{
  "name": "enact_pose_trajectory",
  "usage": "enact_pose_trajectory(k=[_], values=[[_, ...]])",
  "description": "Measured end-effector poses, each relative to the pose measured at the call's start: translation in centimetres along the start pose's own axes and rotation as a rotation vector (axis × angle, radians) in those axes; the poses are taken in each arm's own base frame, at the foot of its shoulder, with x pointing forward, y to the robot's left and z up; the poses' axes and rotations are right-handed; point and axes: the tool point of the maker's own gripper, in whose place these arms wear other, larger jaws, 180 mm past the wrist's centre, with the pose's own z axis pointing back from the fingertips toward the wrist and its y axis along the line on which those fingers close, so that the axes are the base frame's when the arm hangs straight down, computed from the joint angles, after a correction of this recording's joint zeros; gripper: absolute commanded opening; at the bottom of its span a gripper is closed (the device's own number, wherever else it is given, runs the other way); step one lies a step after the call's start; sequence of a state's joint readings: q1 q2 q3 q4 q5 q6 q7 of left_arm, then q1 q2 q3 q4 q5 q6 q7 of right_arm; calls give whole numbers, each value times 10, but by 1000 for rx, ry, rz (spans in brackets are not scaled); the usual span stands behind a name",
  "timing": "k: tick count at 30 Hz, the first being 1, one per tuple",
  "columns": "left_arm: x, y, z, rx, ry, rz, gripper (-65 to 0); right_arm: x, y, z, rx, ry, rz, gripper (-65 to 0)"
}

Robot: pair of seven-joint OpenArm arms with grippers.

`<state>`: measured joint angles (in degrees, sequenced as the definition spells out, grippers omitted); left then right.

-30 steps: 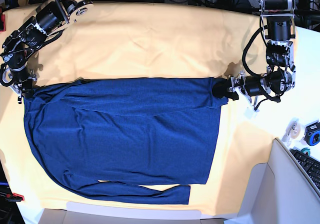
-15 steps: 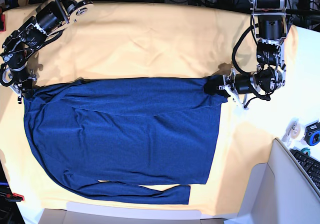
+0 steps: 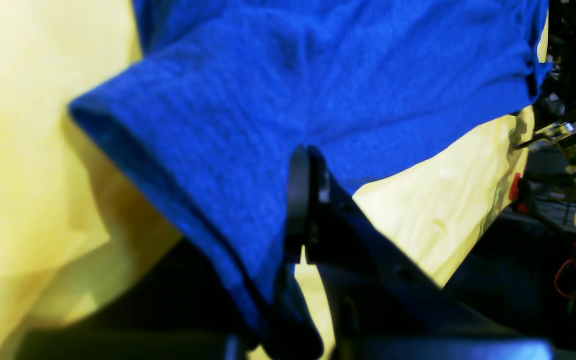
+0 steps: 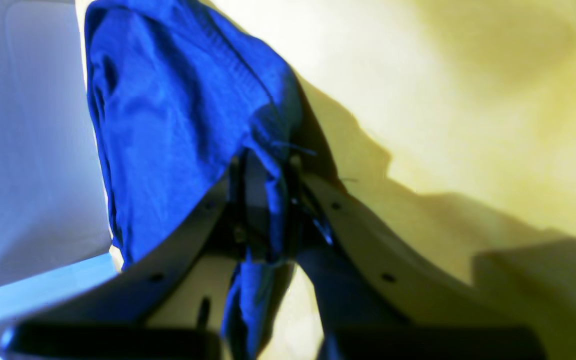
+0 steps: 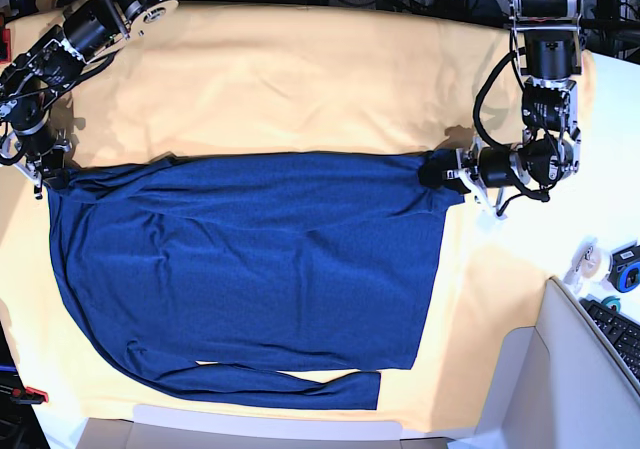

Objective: Fold the T-shirt properly
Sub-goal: 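Pull the shirt back toward the robot with both grippers, spreading it flat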

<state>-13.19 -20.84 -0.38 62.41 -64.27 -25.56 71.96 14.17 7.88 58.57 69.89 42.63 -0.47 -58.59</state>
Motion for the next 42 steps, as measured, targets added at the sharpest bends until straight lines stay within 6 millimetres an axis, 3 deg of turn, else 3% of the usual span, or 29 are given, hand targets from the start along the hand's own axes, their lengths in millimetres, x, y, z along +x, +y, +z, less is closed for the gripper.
enact_pose_trajectory(k=[11, 19, 26, 32, 42], values=[[-21, 8, 30, 72, 37, -93, -649, 15, -31, 48, -111, -43, 133, -650], [-54, 10, 40, 93, 115, -120, -649, 18, -36, 78, -146, -39, 220, -650], [-83, 9, 51, 106, 147, -146, -649, 20, -56, 105, -220, -51, 292, -650], [-103, 18, 71, 140, 138, -110, -649, 16, -74, 118, -253, -28, 305, -650], [-142, 17, 92, 167, 156, -91, -649, 14, -95, 140, -279, 18, 315, -650]])
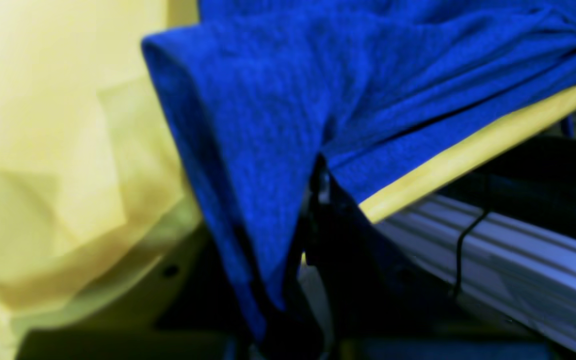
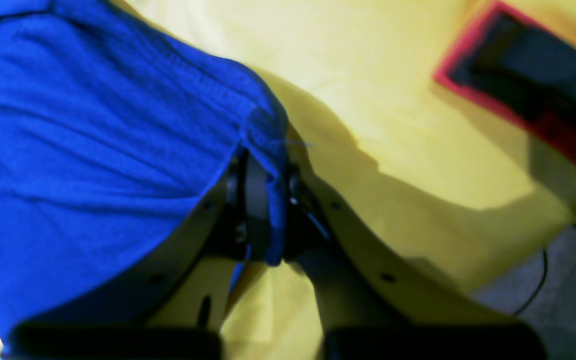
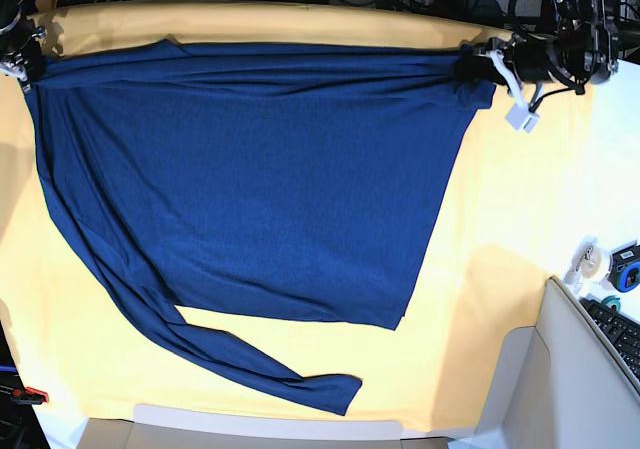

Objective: Fold the T-shirt properly
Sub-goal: 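Pull the shirt back toward the robot with both grippers, spreading it flat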

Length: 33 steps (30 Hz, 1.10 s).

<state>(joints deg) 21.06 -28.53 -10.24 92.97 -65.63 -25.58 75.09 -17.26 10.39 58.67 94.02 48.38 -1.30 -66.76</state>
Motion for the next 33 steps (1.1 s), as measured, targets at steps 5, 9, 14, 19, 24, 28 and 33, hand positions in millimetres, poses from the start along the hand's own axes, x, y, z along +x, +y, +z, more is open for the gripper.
enact_pose_trajectory(k=[5, 9, 14, 19, 24, 28, 33], values=[[-21, 0, 0, -7, 28, 33, -649, -8, -16, 6, -36, 23, 6, -650], [-31, -2, -1, -15, 36, 50, -649, -11, -23, 11, -38, 29, 48, -650], [-45, -11, -1, -28, 46, 58, -649, -12, -32, 17, -51, 32, 78, -650], [-67, -33, 2, -35, 95, 12, -649, -3, -52, 30, -102, -1, 57, -650], [-58, -32, 4, -27, 75, -2, -649, -2, -53, 30, -109, -2, 55, -650], [-46, -32, 2, -28, 57, -20, -649, -3, -50, 28, -101, 0, 55, -650], [-24, -35, 3, -29, 9, -59, -649, -1, -42, 24, -78, -9, 48, -650]])
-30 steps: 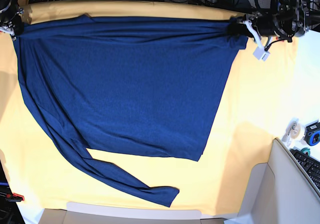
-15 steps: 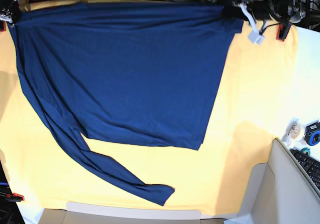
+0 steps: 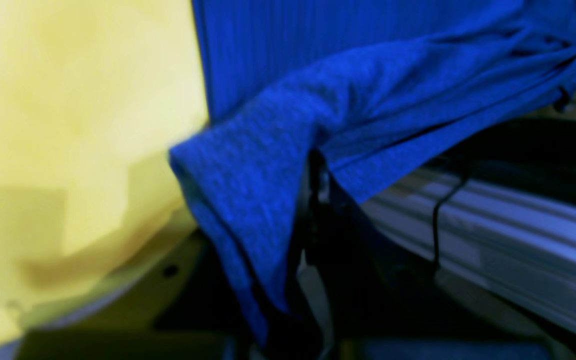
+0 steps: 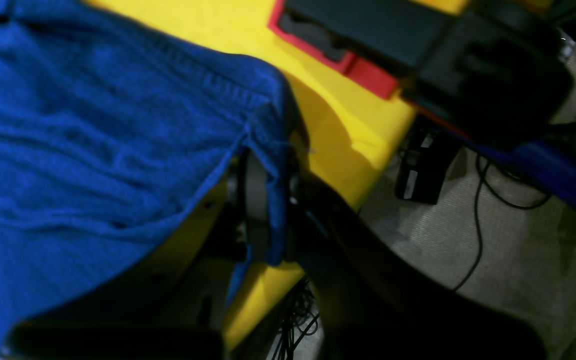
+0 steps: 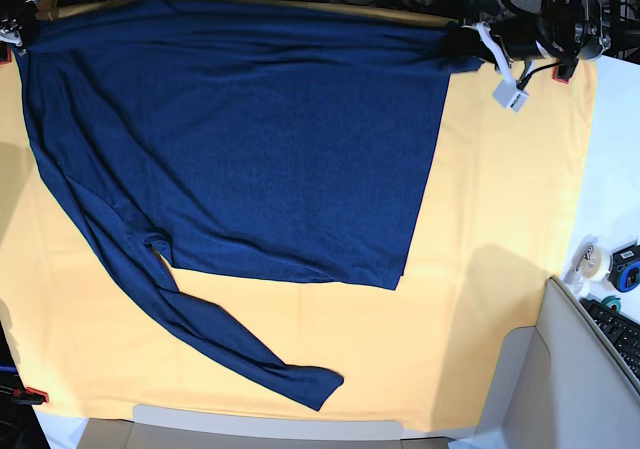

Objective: Fold the T-shirt properly
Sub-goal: 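Pull the shirt back toward the robot with both grippers, spreading it flat, then hold the shoulder corners with both grippers near the table edge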

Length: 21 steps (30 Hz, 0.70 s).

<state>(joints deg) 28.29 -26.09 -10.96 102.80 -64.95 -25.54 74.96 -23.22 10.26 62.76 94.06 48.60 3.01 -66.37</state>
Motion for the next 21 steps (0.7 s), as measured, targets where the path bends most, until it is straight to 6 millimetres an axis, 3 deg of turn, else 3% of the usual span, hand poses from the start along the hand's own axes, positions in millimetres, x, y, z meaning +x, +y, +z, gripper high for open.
enact_pose_trajectory(k=[3, 8, 14, 17, 21], values=[[4, -8, 3, 1, 7, -46, -649, 1, 1, -1, 0, -5, 1, -650], [36, -13, 7, 1, -65, -101, -649, 2, 4, -2, 7, -8, -4, -650], [48, -12, 8, 7, -80, -121, -649, -6, 5, -5, 13, -2, -24, -650], [56, -22, 0, -19, -73, -164, -649, -6, 5, -5, 15, -5, -25, -650], [49, -37, -18, -74, -20, -187, -649, -5, 5, -5, 15, -6, -25, -650]])
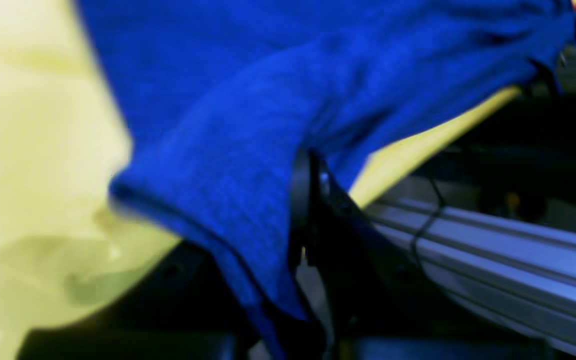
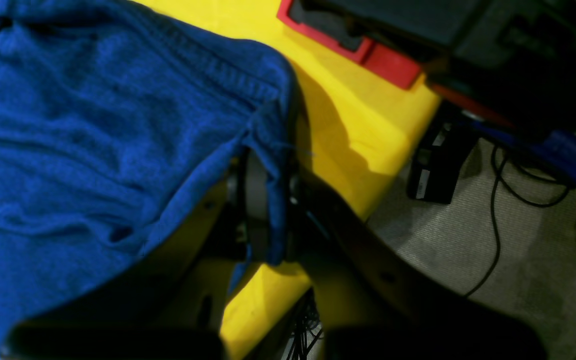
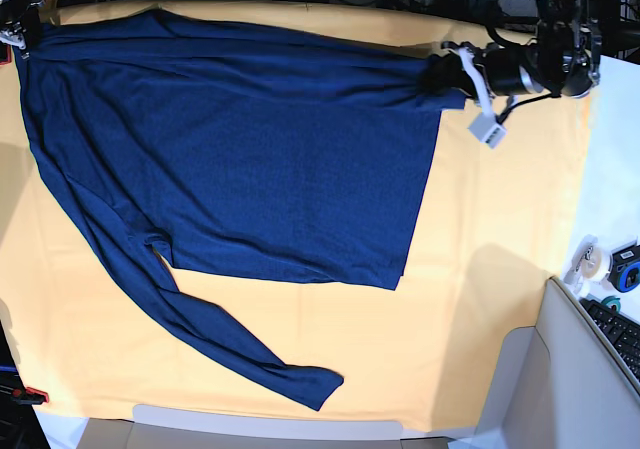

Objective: Fold the T-shirt properly
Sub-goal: 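Hold the shoulder corners with both grippers near the table edge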

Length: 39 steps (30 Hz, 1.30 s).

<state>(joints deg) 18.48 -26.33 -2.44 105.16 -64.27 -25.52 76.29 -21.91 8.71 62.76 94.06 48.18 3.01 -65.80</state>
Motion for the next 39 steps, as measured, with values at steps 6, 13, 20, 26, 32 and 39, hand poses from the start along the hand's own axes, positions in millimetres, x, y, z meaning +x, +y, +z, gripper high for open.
enact_pose_trajectory(k=[6, 13, 20, 26, 32, 39], values=[[3, 9, -11, -7, 8, 25, -649, -4, 0, -1, 2, -2, -12, -650], [-17, 26, -16, 4, 56, 107, -550, -4, 0, -1, 2, -4, -12, -650], [-18, 31, -15, 32, 62, 98, -442, -4, -1, -1, 1, -4, -12, -650], [-17, 38, -12, 62, 55, 94, -439, -3, -1, -1, 0, -4, -10, -650], [-13, 76, 18, 224, 48, 117, -439, 6, 14, 9, 16, -39, 36, -650], [-2, 74, 28, 261, 41, 60, -439, 17, 28, 19, 35, -83, 81, -650]])
